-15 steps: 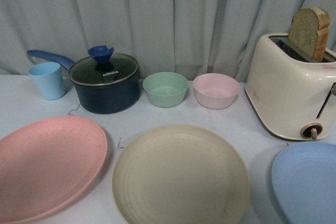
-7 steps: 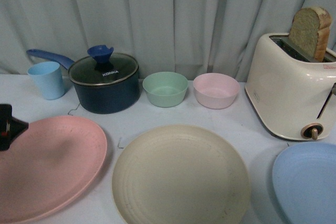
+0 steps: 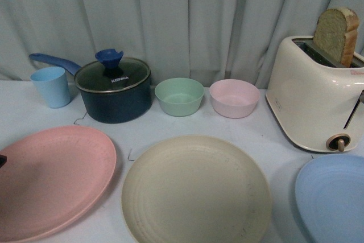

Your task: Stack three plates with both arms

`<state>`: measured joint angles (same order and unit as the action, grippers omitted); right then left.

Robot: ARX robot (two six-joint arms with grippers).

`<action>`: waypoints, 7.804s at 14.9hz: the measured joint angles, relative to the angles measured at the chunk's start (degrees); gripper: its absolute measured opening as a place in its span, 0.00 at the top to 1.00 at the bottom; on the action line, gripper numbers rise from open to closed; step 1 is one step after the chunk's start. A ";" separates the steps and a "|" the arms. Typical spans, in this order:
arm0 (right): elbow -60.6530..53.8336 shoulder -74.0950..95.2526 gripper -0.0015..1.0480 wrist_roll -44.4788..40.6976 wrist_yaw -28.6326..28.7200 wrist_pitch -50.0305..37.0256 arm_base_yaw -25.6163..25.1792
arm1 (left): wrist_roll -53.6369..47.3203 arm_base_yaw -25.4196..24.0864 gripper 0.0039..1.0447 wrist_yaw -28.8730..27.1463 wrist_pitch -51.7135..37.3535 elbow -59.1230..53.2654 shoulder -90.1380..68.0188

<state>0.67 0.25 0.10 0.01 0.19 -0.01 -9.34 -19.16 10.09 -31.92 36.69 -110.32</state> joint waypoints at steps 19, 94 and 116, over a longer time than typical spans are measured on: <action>0.00 0.00 0.06 0.00 0.00 0.00 0.00 | 4.48 -3.72 0.98 2.60 8.52 1.44 7.63; 0.00 0.00 0.06 0.00 -0.02 0.02 0.00 | 10.14 19.17 0.99 -10.12 21.81 -36.06 100.24; 18.84 99.60 0.06 4.81 17.29 -51.52 -24.24 | 10.10 19.17 0.06 -10.10 32.11 -36.04 109.85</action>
<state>19.51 99.85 4.91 17.30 -51.33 -24.25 0.75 0.01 -0.01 0.19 0.64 -0.47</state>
